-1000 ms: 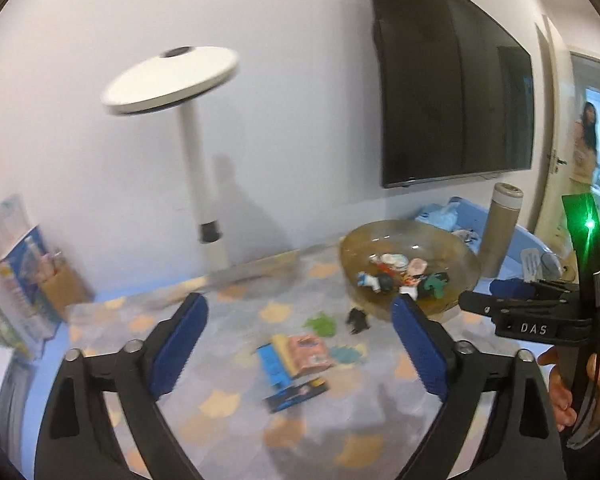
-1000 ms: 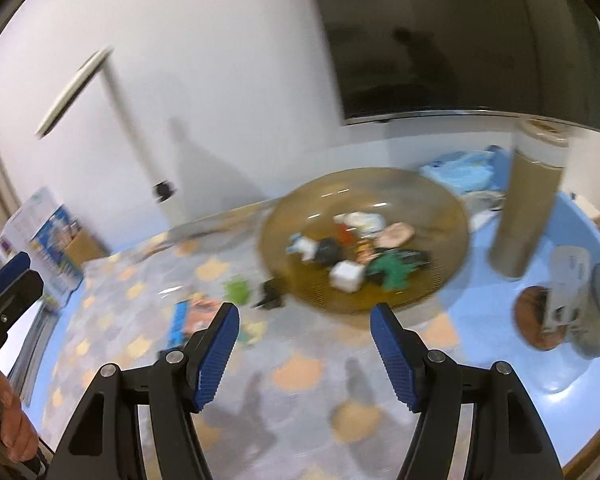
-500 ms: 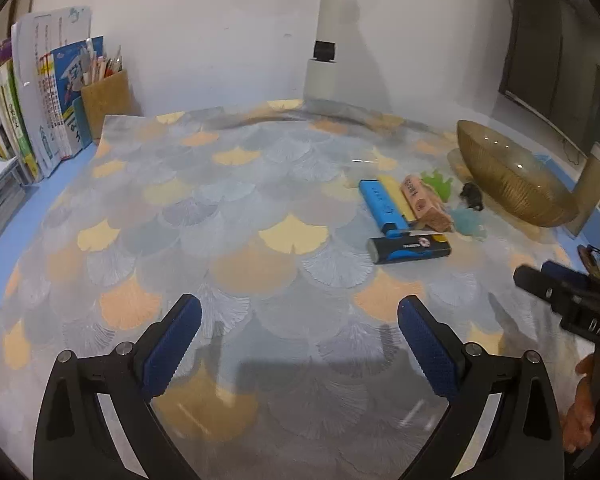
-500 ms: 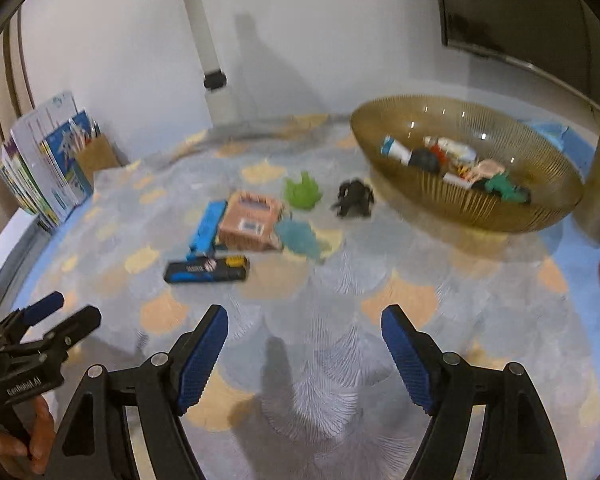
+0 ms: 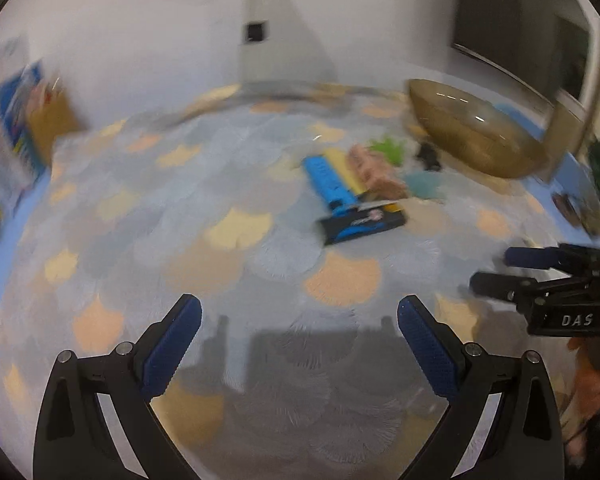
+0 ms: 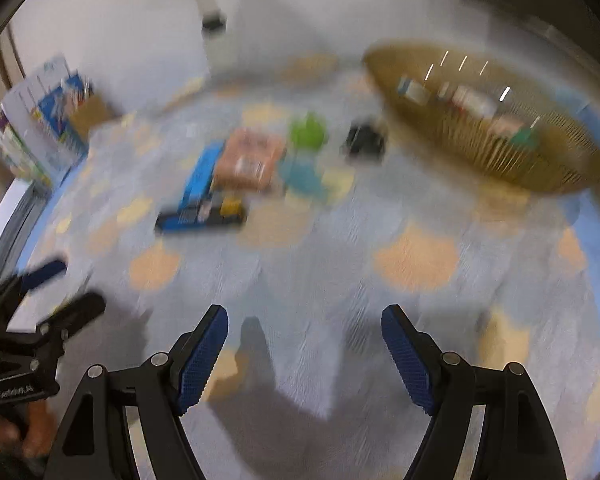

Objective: Organize rigid objects
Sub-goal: 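Grasp the light-blue translucent figure with the right tool while the left tool grasps the black-and-blue lighter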

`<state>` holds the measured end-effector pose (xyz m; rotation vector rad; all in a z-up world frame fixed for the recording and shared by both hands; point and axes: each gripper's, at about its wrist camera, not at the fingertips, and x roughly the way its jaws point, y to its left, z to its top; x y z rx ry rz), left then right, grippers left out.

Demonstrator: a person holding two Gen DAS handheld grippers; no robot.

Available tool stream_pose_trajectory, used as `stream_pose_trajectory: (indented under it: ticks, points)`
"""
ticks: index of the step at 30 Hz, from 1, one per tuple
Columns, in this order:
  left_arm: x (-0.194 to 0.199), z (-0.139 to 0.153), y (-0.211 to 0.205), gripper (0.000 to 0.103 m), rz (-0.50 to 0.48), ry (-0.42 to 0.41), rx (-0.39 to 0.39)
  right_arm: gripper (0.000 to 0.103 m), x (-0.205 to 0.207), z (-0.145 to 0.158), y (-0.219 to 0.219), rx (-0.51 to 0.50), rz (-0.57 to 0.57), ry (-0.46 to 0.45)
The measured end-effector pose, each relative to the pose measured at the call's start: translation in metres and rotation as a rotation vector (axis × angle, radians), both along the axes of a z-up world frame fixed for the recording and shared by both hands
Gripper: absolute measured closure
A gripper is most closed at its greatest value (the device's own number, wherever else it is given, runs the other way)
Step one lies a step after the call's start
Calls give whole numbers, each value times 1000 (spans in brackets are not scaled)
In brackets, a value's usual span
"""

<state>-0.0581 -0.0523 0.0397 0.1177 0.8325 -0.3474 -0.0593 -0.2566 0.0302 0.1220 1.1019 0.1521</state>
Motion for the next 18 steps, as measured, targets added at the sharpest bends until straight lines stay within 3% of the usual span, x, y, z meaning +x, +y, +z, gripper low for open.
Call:
stream_pose_trajectory:
  ticks: [3,7,10,12,16,17,18]
  points:
    - [10,12,-11,5,-105,-35,69,25,5,17,0,15,59,-6]
    - [43,6,-27,5,-209,6,113,25,33,29,-3,-69,65,-54]
    - [65,-5,-35,8,-232,71,92,26,57,21,-4,-103,63,-84]
    - [76,-12,-41,8,-245,100,74,39,69,16,1,-123,75,-113]
    - [84,-22,-55,9,-263,111,77,45,85,0,12,-168,104,-131]
    - [85,-24,-59,11,-271,114,68,45,86,-2,12,-162,106,-136]
    - [84,-25,-62,21,-279,116,63,45,89,-4,12,-155,104,-144]
